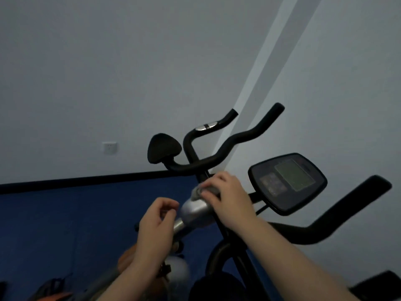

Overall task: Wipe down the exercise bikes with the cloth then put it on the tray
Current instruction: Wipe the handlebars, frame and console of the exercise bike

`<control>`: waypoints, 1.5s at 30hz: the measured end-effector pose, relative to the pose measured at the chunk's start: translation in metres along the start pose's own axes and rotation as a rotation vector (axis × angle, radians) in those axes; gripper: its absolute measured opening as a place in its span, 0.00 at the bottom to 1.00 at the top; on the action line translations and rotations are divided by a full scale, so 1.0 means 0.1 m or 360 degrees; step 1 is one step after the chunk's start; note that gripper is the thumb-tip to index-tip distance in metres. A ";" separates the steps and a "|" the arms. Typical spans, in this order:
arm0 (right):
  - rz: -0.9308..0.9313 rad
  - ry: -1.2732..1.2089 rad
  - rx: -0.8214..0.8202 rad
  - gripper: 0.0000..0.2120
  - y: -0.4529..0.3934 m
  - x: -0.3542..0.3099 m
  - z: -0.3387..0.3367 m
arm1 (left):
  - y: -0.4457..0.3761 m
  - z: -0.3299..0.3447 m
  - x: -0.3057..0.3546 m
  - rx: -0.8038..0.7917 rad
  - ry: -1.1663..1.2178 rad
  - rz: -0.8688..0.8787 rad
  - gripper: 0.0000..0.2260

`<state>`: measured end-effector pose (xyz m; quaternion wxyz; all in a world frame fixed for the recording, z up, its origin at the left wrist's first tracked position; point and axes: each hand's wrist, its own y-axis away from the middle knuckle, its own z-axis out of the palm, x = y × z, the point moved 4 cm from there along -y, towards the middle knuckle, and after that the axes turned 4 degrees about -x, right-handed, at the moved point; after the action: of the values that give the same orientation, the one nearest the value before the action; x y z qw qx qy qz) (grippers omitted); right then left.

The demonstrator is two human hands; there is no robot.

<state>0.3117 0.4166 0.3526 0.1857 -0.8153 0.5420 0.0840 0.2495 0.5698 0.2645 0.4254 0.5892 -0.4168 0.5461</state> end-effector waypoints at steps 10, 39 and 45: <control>0.0164 -0.0061 -0.0175 0.03 0.05 0.09 -0.03 | -0.35 0.25 -0.02 -0.0324 -0.0072 0.0170 0.10; 0.1145 -0.0138 -0.0237 0.16 0.06 0.32 0.12 | -0.74 0.69 0.22 -0.0612 -0.0162 0.0967 0.08; 0.0883 -0.0077 -0.0120 0.17 0.24 0.05 0.14 | -0.76 0.69 0.22 -0.0638 -0.0119 0.0970 0.06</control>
<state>0.2927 0.4096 0.3328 0.1380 -0.6399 0.7363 0.1713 0.3428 0.5255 0.2799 0.3347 0.3624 -0.6873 0.5332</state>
